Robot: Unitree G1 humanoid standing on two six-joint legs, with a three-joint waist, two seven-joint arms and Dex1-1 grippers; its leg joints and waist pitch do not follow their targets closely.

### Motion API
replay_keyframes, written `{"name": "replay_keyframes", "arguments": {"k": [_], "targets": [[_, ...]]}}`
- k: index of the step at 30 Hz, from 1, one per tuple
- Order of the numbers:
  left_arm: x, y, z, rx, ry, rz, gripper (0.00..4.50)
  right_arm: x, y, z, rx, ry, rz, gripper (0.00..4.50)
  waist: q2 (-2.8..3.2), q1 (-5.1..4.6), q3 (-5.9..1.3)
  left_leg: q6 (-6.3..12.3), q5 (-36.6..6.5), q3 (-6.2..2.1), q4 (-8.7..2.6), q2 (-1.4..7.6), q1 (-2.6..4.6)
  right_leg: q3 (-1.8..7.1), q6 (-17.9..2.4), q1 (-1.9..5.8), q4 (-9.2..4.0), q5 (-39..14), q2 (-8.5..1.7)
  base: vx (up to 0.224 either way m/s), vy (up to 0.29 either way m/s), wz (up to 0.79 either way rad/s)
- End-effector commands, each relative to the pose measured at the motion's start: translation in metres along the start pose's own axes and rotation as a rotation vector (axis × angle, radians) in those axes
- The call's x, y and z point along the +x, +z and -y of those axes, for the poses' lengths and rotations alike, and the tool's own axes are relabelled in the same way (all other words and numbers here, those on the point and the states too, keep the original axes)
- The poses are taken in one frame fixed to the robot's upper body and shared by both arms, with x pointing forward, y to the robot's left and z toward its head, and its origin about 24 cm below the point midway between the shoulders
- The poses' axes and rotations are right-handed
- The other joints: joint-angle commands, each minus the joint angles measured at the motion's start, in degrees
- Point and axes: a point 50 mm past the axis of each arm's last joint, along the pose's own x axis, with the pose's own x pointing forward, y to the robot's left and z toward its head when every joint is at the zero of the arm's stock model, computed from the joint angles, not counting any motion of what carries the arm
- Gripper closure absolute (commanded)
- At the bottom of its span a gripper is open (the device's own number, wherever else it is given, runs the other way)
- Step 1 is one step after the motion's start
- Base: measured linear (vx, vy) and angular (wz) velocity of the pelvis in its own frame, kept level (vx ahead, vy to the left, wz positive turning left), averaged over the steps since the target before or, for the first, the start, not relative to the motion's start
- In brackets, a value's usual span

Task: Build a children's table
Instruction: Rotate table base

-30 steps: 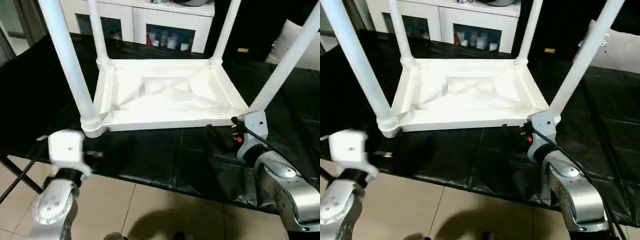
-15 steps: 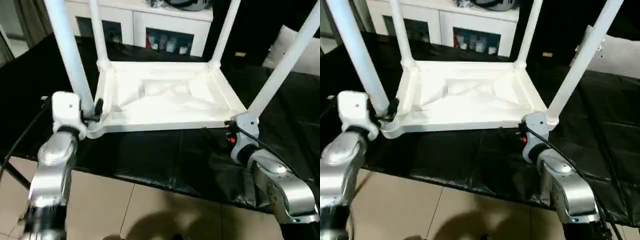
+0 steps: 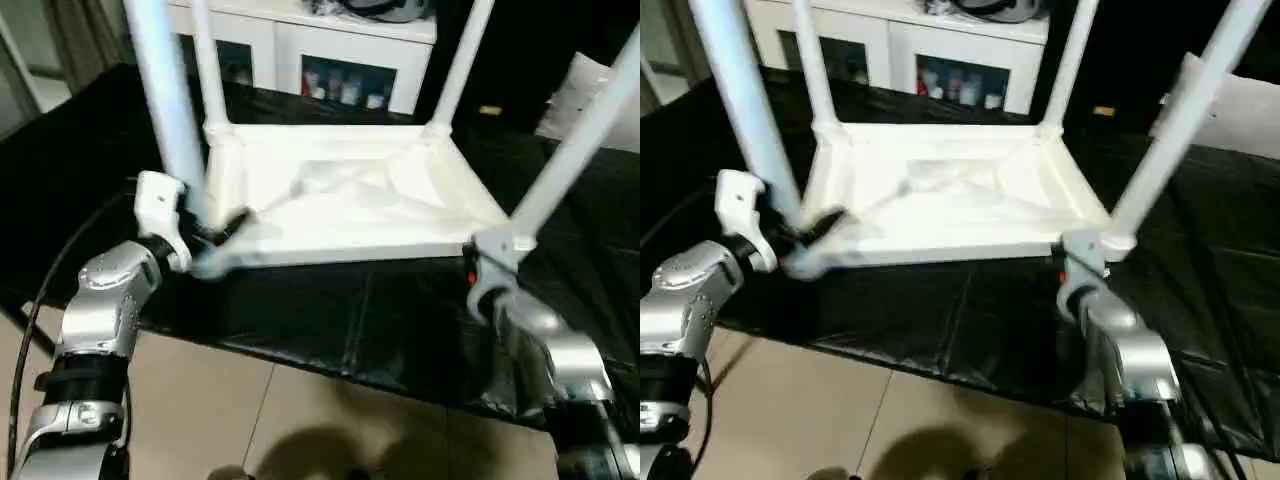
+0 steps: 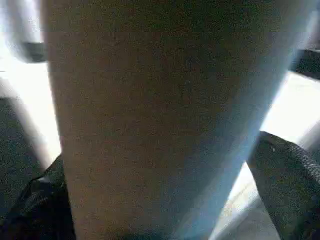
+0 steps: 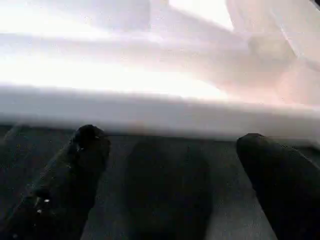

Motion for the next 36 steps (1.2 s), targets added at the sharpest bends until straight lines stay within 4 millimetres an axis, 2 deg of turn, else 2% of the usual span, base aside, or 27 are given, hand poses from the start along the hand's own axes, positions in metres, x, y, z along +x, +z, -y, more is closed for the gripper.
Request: {"name": "replay_keyframes", "arguments": {"k": [1,2,5,7,10,13,15,20,25,29,30,33,36], "targets": [[0.011,0.003,0.024,-0.028,-0.225,0.001,0.03,0.006,-0.008,0.007,-0.014,-0.011,-0.038,0.00,0.83,-0.18,-3.97,-1.03,-11.33,1.06,-4.04,0.28,0.73,1.88,-10.53,3.33,-3.30,-13.95,-3.09,0.000,0.000,0.00],[0.013,0.004,0.032,-0.036,-0.290,-0.002,0.03,0.009,-0.010,0.008,-0.023,-0.015,-0.049,0.00,0.47,-0.22,-3.90,-0.85,-10.88,1.01,-4.16,0.17,0.30,1.88,-10.42,3.79,-3.35,-13.26,-3.08,0.000,0.000,0.00],[0.022,0.007,0.055,-0.053,-0.444,-0.002,0.03,0.018,-0.010,0.008,0.012,-0.011,-0.050,0.00,0.28,-0.39,-3.96,-0.81,-10.56,0.97,-4.07,0.19,0.08,1.85,-10.40,4.01,-3.12,-14.39,-3.27,0.000,0.000,0.00],[0.024,0.007,0.057,-0.055,-0.459,0.000,0.03,0.019,-0.009,0.007,0.017,-0.009,-0.048,0.00,0.09,-0.38,-3.92,-0.60,-10.42,1.06,-4.00,0.13,-0.05,1.86,-9.45,4.12,-3.38,-16.11,-3.25,0.000,0.000,0.00],[0.036,0.008,0.079,-0.074,-0.557,0.016,0.03,0.026,-0.003,-0.009,0.007,0.081,-0.020,0.00,0.12,-0.70,-3.98,-0.23,-9.92,1.02,-3.99,0.17,-0.27,1.83,-8.88,4.24,-3.47,-16.85,-3.24,0.000,0.000,0.00],[0.044,0.010,0.094,-0.089,-0.624,0.024,0.03,0.031,0.001,-0.021,0.000,0.155,0.009,0.00,-0.21,-1.34,-3.96,0.22,-10.16,0.99,-3.95,0.07,-0.37,1.75,-8.77,4.27,-3.55,-17.93,-3.09,0.000,0.000,0.00],[0.048,0.012,0.107,-0.103,-0.678,0.034,0.03,0.034,0.004,-0.034,-0.003,0.224,0.046,0.00,-0.10,-1.79,-3.90,0.41,-10.74,0.95,-3.91,0.13,-0.48,1.66,-8.89,4.15,-3.76,-19.46,-3.21,0.000,0.000,0.00],[0.053,0.017,0.122,-0.117,-0.755,0.048,0.03,0.035,0.006,-0.050,-0.020,0.324,0.077,0.00,-0.09,-2.84,-3.99,1.38,-10.30,0.84,-3.83,0.15,-0.60,1.57,-9.26,4.31,-3.72,-18.86,-3.01,0.000,0.000,0.00],[0.057,0.022,0.135,-0.121,-0.800,0.064,0.03,0.036,0.005,-0.053,-0.028,0.355,0.086,0.00,0.10,-2.84,-4.01,1.80,-10.48,0.94,-3.79,0.33,-0.24,1.60,-10.94,4.03,-3.60,-17.15,-2.90,0.000,0.000,0.00],[0.063,0.027,0.145,-0.130,-0.823,0.088,0.03,0.034,0.003,-0.057,-0.036,0.408,0.097,0.00,0.02,-2.64,-4.02,2.44,-9.93,1.01,-3.76,0.29,-0.32,1.64,-11.39,4.21,-3.60,-15.71,-2.86,0.000,0.000,0.00],[0.065,0.027,0.147,-0.130,-0.822,0.092,0.03,0.034,0.002,-0.057,-0.036,0.411,0.096,0.00,0.17,-2.61,-4.03,2.50,-9.79,0.96,-3.78,0.25,-0.38,1.64,-11.50,4.30,-3.52,-15.59,-2.88,0.000,0.000,0.00],[0.076,0.029,0.153,-0.114,-0.789,0.107,0.03,0.035,-0.005,-0.049,-0.053,0.340,0.072,0.00,0.00,-2.57,-3.98,2.54,-9.95,1.04,-3.72,0.29,-0.26,1.63,-11.52,4.18,-3.80,-15.99,-2.85,0.000,0.000,0.00],[0.085,0.028,0.151,-0.076,-0.706,0.102,0.03,0.035,-0.008,-0.038,-0.037,0.267,0.065,0.00,-0.09,-2.43,-3.99,2.42,-10.68,0.98,-3.75,0.20,-0.22,1.52,-10.55,4.24,-3.94,-17.83,-2.81,0.000,0.000,0.00]]}}
